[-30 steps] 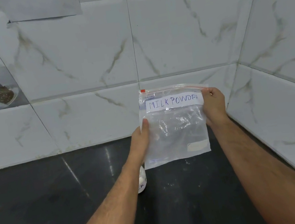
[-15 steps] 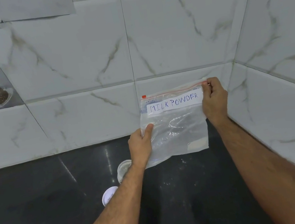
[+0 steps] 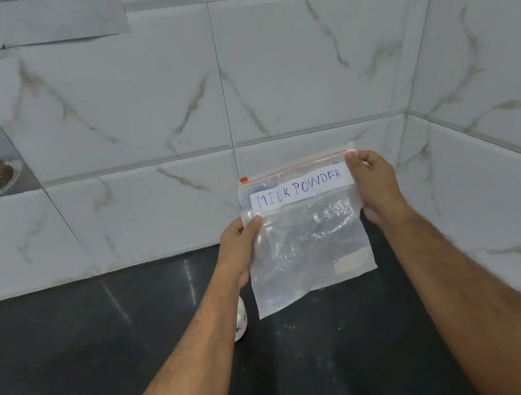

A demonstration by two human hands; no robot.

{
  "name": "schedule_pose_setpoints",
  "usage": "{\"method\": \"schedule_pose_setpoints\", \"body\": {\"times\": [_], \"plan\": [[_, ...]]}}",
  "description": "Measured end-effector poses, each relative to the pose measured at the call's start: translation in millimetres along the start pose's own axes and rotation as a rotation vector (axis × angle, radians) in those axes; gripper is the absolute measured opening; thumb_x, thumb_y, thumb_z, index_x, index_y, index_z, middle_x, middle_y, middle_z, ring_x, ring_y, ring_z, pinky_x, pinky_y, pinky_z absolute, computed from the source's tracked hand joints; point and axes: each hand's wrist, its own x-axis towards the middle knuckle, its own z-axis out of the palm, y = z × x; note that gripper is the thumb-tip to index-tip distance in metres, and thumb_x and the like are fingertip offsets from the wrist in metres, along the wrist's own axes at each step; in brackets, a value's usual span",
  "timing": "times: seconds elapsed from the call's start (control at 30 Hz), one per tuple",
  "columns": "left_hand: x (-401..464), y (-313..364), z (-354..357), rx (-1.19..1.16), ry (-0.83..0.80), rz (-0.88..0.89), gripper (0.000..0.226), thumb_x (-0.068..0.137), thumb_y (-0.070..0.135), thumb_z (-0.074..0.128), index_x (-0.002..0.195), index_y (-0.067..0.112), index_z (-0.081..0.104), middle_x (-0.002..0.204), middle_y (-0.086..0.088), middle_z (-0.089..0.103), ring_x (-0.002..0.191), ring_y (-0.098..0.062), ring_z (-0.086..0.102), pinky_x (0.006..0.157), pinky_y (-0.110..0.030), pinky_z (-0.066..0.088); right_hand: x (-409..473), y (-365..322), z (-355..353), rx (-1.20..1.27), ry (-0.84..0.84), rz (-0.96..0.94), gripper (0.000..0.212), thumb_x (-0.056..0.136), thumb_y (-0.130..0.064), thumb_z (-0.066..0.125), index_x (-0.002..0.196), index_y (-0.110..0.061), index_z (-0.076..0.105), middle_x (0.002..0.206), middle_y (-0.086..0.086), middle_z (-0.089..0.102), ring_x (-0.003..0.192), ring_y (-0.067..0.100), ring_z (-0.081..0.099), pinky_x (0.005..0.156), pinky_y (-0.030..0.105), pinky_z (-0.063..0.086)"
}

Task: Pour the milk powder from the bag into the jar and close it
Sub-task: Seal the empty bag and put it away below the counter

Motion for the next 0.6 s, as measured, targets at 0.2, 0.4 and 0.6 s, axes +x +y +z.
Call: {"method": "schedule_pose_setpoints", "body": {"times": [0.2, 0.4, 0.6], "plan": [[-1, 9, -4, -0.021, 0.037, 0.062, 0.019, 0.099, 0.015, 0.056, 0.111, 0.007, 0.068, 0.099, -0.012, 0.075, 0.082, -0.023, 0.073, 0.077, -0.039, 0.061, -19, 30, -24, 0.062, -0.476, 0.419, 0.071, 0.081, -0.049, 0.074, 0.136, -0.008, 0.057, 0.126, 0.012, 0.069, 0.114, 0.028, 0.067, 0.096, 0.05, 0.054], [1, 3, -21, 0.302, 0.18, 0.228, 0.009, 0.096, 0.022, 0.061, 0.096, 0.017, 0.07, 0.096, -0.015, 0.073, 0.088, -0.032, 0.071, 0.084, -0.051, 0.058, -24, 29, -11, -0.273, -0.196, 0.161, 0.014, 0.097, -0.01, 0.061, 0.091, -0.012, 0.073, 0.077, -0.002, 0.077, 0.069, 0.011, 0.071, 0.057, 0.025, 0.056], [-1, 4, -20, 0.194, 0.169, 0.147, 0.018, 0.095, 0.031, 0.063, 0.097, 0.014, 0.07, 0.095, -0.009, 0.075, 0.091, -0.029, 0.071, 0.083, -0.041, 0.059, -27, 30, -1, -0.246, -0.079, 0.071, 0.014, 0.095, -0.013, 0.065, 0.084, -0.014, 0.074, 0.08, 0.006, 0.076, 0.071, 0.017, 0.071, 0.07, 0.033, 0.06]]}}
